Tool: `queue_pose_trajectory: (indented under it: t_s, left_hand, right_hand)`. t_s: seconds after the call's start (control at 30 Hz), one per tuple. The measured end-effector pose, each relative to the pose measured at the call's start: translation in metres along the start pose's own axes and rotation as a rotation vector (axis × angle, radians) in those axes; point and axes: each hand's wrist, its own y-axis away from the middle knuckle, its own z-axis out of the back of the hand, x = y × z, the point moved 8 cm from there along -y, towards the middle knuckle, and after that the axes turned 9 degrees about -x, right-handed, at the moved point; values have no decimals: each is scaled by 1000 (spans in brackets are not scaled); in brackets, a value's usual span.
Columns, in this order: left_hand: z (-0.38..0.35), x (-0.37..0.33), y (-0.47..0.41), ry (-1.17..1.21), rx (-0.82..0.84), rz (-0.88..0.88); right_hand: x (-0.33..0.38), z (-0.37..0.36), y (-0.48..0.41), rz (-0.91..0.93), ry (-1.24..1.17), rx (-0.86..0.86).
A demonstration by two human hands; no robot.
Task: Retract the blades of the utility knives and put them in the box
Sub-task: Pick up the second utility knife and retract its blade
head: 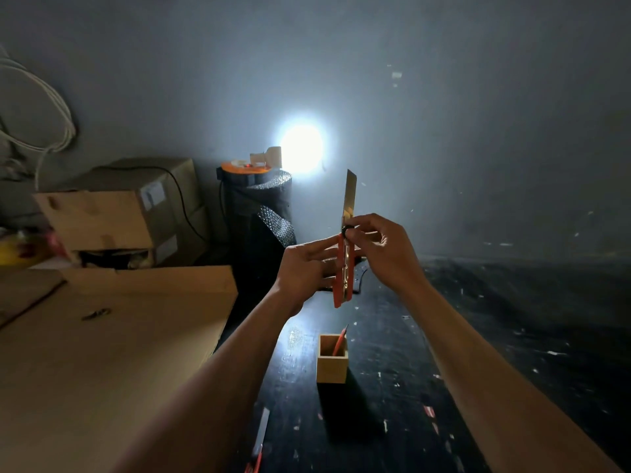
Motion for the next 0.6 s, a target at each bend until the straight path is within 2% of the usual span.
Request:
queue_pose_trajectory:
  t_s: [0.17, 0.6]
  left_hand:
    - [-2, 0, -2, -14, -2, 25]
    - [-7, -13, -3, -5, -31, 13]
  right_hand:
    - [6, 5, -3, 4, -20, 60]
    - [10, 9, -1, 53, 125, 150]
